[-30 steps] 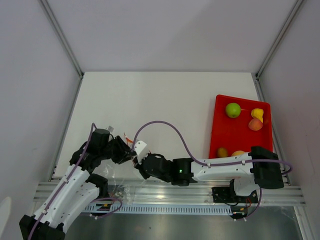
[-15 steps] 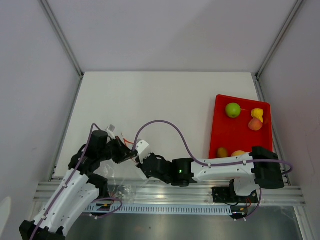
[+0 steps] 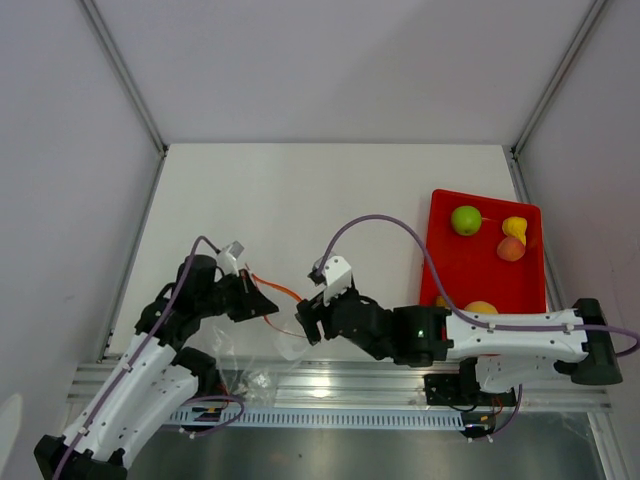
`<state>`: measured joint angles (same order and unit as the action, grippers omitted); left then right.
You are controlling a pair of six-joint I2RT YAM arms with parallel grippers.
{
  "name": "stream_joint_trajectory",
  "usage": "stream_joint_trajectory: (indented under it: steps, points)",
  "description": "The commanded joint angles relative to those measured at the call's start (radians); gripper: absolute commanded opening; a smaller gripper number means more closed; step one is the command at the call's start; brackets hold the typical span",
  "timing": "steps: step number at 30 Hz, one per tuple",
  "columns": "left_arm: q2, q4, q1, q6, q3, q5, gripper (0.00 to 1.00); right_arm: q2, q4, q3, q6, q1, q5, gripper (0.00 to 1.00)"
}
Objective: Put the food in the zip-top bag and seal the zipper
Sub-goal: Open the zipper of the food storage bag.
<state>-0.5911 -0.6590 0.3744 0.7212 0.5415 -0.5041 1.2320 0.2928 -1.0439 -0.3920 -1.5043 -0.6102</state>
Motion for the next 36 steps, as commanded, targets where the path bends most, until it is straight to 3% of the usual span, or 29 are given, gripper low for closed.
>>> stream_joint_trajectory:
  steps: [1,13,17,21,23,24,29,33,36]
  points:
    - [-0.009,0.027,0.034,-0.063,0.057,-0.031,0.01,-0.063,0.034,0.027,-0.045,0.025,-0.028,0.76]
    - [-0.052,0.108,0.156,-0.006,0.12,-0.074,0.01,0.018,0.0,0.039,-0.123,0.167,0.28,0.74]
    - [-0.058,0.117,0.179,0.007,0.132,-0.063,0.0,0.052,-0.059,0.053,-0.139,0.168,0.361,0.69]
    - [-0.061,0.111,0.195,0.015,0.146,-0.063,0.01,0.087,-0.11,0.074,-0.154,0.17,0.392,0.55]
    - [-0.061,0.093,0.204,0.009,0.163,-0.062,0.01,0.099,-0.11,0.077,-0.168,0.17,0.36,0.45]
    - [-0.061,0.087,0.205,0.007,0.167,-0.062,0.0,0.101,-0.109,0.085,-0.171,0.17,0.35,0.31]
    - [-0.059,0.079,0.219,0.011,0.178,-0.073,0.0,0.072,-0.011,0.081,-0.195,0.17,0.181,0.0]
    - [-0.059,0.038,0.222,-0.009,0.196,-0.06,0.0,0.029,0.156,0.05,-0.269,0.171,-0.113,0.0]
    - [-0.058,0.027,0.222,-0.016,0.196,-0.057,0.0,0.001,0.308,0.03,-0.326,0.177,-0.222,0.0]
